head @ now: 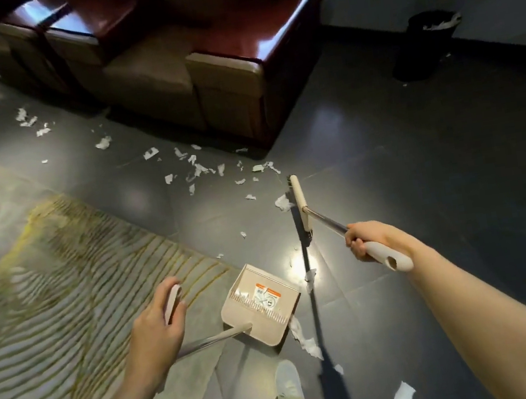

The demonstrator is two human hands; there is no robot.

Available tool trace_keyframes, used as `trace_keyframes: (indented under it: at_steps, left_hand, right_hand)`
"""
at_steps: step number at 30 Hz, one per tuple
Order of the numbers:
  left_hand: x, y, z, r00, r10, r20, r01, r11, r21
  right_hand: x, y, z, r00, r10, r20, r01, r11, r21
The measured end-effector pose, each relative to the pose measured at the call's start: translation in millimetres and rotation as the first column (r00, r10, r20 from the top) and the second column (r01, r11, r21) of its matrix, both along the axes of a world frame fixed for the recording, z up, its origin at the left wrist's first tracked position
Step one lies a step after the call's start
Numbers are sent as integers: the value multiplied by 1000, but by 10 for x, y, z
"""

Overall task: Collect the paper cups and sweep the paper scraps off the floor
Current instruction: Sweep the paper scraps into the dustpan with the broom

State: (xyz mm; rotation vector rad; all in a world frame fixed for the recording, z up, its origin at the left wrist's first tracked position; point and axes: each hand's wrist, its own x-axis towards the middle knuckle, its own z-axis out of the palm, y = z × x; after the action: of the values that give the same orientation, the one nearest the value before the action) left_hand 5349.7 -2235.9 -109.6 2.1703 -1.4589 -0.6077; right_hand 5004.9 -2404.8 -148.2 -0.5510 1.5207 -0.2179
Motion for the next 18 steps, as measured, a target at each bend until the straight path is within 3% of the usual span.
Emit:
trace_keyframes:
  at_steps: [6,9,14,18]
  left_hand:
    - [234,-215,-93,999,31,-6,-32,998,-58]
    - [335,-284,-131,998,55,-19,-56,995,-78]
    - [423,-236,-163,997,75,-25,-77,993,-87]
    - [393,-26,-178,997,72,-2,-72,995,-63]
  right_hand:
    - [471,-601,-224,950,238,-203,-250,968,-36]
    - [702,-746,-315,945,275,-179,-279,960,3]
    - [801,-567,-459,874,426,-235,-396,903,167]
    - [659,-108,-680,822,506,-262,-463,861,210]
